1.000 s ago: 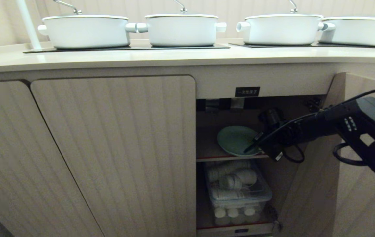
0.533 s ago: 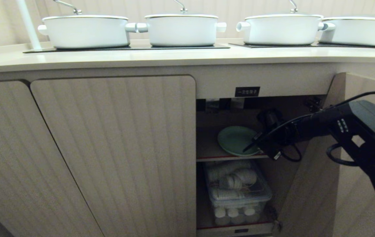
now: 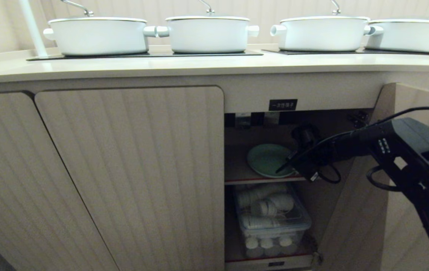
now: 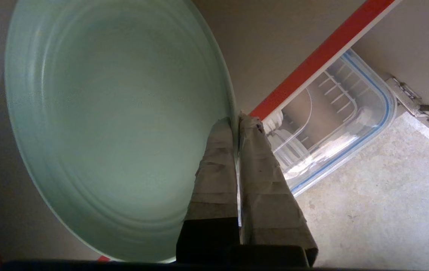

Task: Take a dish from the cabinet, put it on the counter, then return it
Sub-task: Put it back into the cabinet

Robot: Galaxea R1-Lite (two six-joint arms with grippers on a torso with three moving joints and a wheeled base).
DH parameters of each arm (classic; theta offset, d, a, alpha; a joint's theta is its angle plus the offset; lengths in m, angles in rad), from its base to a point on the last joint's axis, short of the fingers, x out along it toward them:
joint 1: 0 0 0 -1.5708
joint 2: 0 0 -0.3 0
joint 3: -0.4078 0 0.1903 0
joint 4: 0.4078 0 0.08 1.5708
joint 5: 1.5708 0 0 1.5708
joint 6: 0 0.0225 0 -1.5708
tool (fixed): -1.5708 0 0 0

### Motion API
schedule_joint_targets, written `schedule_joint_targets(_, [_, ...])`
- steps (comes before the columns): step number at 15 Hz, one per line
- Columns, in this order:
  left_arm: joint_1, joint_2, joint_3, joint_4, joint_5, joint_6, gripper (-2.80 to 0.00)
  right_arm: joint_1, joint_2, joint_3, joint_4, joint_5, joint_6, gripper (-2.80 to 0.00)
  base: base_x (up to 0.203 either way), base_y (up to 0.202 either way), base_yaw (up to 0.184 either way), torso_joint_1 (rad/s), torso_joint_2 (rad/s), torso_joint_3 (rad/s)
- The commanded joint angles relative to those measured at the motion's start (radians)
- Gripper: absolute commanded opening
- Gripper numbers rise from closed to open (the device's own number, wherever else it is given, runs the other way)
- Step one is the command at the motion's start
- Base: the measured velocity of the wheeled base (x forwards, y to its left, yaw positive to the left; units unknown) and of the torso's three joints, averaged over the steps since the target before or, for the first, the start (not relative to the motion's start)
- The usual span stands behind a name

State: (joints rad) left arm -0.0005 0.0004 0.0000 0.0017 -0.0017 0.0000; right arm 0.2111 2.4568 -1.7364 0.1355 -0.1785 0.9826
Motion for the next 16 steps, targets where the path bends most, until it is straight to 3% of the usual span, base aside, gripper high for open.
schedule_joint_targets(1, [0.0, 0.0, 0.0, 0.0, 0.0, 0.0, -2.8, 0.001, 0.01, -0.002, 0.001, -0.001, 0.005, -2.8, 0.0, 0.0, 0.0, 0.0, 0.0, 0.0])
schedule_joint_targets(16, [-0.001, 0.0, 0.0, 0.0, 0.0, 0.0, -2.8, 0.004, 0.103, -0.21, 0.184, 0.001, 0.008, -2.8, 0.0, 0.0, 0.0, 0.0, 0.0, 0.0])
